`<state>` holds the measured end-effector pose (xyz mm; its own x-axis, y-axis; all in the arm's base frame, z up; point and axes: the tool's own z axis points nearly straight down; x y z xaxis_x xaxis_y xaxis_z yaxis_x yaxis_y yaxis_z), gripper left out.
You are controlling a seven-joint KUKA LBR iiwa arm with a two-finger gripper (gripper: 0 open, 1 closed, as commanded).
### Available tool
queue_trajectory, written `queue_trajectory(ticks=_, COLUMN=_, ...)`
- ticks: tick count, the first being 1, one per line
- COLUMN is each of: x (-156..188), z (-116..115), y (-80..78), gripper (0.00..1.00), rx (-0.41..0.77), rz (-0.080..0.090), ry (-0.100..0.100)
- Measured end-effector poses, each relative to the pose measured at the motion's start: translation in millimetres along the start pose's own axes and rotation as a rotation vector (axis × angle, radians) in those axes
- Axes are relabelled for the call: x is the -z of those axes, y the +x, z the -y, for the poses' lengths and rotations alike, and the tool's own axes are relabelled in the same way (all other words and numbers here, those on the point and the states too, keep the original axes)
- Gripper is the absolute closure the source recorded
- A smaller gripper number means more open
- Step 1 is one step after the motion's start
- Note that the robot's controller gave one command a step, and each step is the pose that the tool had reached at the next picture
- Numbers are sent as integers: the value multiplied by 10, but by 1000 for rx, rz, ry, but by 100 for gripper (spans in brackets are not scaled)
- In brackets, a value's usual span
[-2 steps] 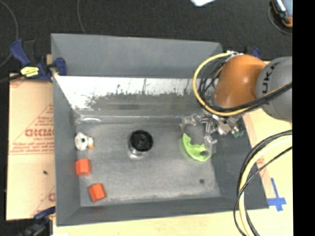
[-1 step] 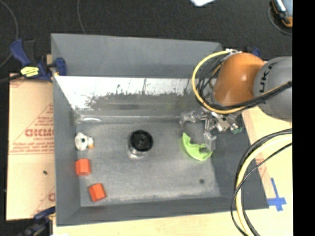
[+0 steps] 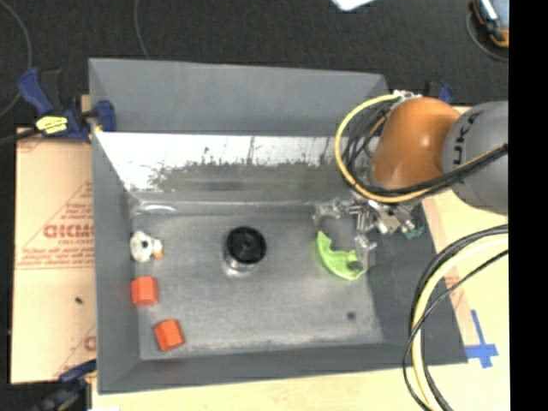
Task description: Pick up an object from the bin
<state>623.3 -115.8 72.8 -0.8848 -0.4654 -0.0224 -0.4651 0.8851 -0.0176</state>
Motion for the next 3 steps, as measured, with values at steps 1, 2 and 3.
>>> queue_trajectory(ticks=1, x=778, z=42, y=96, gripper=0, rx=94, rz=-1, ry=-1)
queue_trajectory(ticks=2, x=1296, z=65, y=96, gripper=0, rx=93, rz=7, ry=5)
queue_trajectory(ticks=3, x=383, z=-77, y=211, gripper=0, rx=67, rz=6, ry=3)
